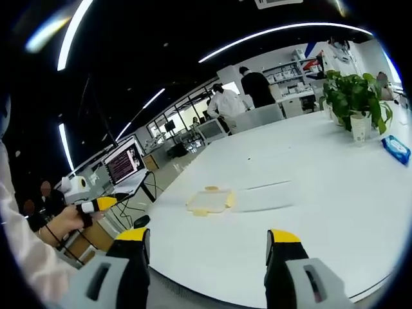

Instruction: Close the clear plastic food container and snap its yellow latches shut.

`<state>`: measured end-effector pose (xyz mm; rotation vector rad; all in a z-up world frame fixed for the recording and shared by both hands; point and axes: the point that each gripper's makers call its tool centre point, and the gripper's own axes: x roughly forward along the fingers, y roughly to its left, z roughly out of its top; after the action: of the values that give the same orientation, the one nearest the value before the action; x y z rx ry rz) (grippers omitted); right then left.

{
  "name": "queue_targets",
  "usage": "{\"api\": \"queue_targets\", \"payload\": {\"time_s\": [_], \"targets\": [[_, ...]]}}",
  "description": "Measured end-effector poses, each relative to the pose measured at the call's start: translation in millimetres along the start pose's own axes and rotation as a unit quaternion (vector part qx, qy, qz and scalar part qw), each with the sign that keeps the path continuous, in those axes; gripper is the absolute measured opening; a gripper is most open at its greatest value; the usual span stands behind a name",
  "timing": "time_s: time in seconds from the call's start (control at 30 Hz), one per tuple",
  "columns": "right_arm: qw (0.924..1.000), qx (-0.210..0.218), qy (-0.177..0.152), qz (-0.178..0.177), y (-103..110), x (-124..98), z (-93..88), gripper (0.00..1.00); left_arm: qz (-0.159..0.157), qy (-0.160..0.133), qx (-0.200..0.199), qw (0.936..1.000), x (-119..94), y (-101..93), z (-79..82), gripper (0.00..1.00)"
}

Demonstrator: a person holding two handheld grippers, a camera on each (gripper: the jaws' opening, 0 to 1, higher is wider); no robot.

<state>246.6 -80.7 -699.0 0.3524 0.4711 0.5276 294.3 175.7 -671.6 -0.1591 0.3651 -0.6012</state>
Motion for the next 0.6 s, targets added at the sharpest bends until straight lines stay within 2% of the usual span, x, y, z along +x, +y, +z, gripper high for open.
{"api": "queue_targets", "payload": {"time_s": [0.6], "targets": [[0.9999, 0.007, 0.005, -0.006, -5.0, 2.9, -3.6, 0.73, 0.003, 0.020, 0.007, 0.9998, 2.4, 4.9, -6.8, 0.80]]}}
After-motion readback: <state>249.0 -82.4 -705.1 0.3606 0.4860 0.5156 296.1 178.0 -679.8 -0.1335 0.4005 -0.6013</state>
